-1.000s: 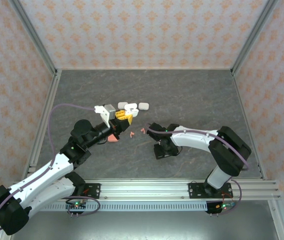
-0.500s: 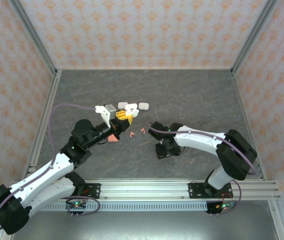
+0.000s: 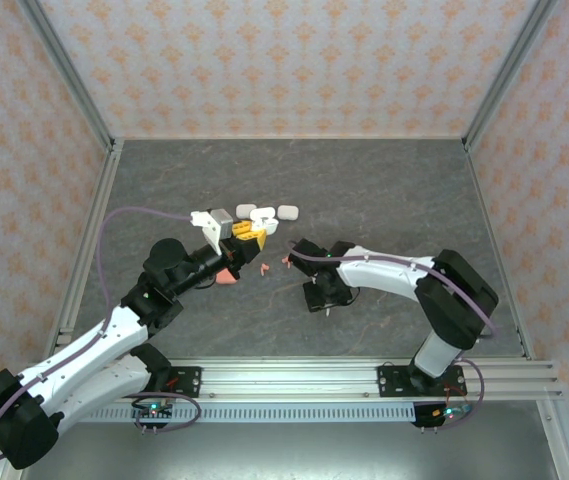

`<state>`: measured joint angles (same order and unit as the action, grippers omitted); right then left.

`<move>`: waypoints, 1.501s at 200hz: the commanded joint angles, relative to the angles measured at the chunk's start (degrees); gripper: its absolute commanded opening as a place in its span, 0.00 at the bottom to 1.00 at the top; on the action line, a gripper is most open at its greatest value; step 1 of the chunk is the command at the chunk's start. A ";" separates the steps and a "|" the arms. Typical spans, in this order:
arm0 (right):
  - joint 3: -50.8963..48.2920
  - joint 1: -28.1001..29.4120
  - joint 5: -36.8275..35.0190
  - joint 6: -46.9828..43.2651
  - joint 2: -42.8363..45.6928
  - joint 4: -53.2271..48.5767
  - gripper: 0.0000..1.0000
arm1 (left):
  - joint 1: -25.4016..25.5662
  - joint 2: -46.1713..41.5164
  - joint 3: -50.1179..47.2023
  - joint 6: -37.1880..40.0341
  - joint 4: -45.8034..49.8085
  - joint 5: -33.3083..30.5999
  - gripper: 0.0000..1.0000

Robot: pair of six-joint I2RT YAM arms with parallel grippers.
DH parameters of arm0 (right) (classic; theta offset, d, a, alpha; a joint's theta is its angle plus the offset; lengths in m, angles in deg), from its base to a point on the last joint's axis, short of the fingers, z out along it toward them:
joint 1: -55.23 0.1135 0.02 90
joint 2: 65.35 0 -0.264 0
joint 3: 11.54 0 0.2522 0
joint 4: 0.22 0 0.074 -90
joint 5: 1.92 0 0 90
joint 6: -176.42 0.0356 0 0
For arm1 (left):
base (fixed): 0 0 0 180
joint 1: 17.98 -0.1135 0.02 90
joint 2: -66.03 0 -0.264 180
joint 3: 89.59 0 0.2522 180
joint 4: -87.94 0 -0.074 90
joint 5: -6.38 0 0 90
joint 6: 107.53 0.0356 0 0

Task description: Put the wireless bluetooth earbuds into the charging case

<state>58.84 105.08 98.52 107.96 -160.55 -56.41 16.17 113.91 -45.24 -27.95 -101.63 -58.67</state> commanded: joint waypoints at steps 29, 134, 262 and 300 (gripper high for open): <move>-0.04 0.43 -1.08 -0.99 -1.84 1.18 0.39 | 0.39 -0.51 0.78 0.83 -0.31 -1.04 0.00; -1.75 0.43 -1.29 -1.06 -1.93 -0.37 0.32 | 0.39 -0.42 0.52 0.48 -0.66 -1.03 0.00; -0.69 -0.12 -7.14 -6.36 15.83 3.31 0.25 | 0.39 1.30 1.15 -1.26 -3.55 -0.20 0.00; 4.90 -1.85 -6.79 -9.50 26.99 5.76 0.25 | 0.39 3.48 3.12 -2.62 -6.20 1.71 0.00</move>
<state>58.63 104.14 93.99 101.69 -138.82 -52.92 16.17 116.64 -45.02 -29.15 -102.81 -58.56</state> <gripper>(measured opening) 0.251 0.180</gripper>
